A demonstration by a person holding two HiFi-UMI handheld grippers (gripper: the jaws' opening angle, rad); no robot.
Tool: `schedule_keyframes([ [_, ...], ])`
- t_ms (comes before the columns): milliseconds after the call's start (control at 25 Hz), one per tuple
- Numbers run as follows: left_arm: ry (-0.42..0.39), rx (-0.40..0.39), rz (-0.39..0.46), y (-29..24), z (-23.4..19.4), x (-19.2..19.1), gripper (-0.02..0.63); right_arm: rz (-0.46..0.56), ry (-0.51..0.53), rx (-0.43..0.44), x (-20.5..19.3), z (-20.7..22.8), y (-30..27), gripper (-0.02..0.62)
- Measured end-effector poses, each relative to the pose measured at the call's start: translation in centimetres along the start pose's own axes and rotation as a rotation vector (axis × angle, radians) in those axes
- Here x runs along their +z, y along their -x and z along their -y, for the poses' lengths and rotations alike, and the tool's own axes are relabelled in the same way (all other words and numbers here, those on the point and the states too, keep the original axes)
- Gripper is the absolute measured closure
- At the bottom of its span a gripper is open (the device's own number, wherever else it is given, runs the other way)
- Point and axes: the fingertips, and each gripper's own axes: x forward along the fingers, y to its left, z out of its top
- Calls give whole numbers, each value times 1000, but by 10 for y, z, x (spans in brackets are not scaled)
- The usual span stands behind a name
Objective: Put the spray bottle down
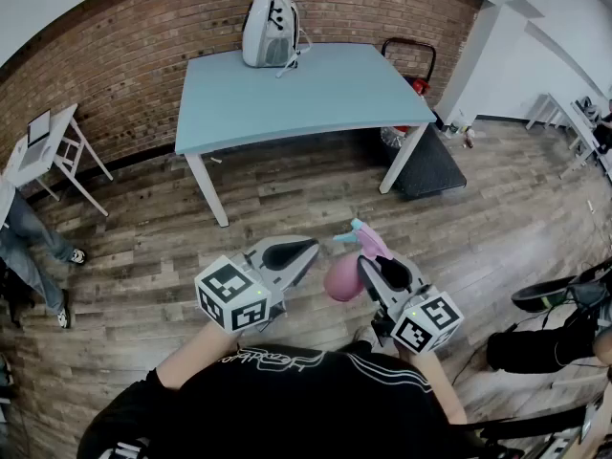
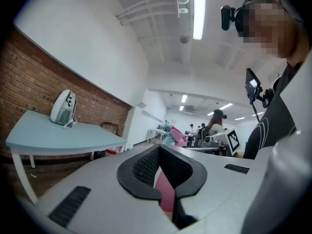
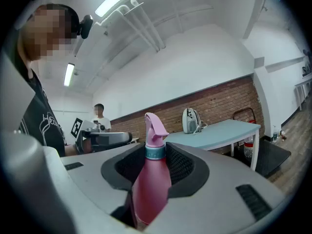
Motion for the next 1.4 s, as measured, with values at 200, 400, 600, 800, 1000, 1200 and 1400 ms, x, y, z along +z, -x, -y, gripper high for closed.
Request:
schedule_keyframes([
  [200,13,5,-8,0,-5,-2,598,1,-3,-9,0,2,-3,466],
  [400,10,3,-12,-3,-6,2,598,6,16,-14,7,4,-5,466],
  [600,11,2,-9,-3,-9,0,598,23,14,-36,7,8,-6,466],
  [800,11,-6,-8,-6,-9,2,598,26,12,-47,10,12,-6,466],
  [1000,16,-9,-13,-10,-18,2,598,23,0,-49,9,19,-13,466],
  [1200,25,-7,-18,-25,-29,-3,598,23,-13,-51,6,37,-18,466],
  [1400,21,-7,-16,-51,-48,1,598,39,-14,-55,15,69,-29,466],
])
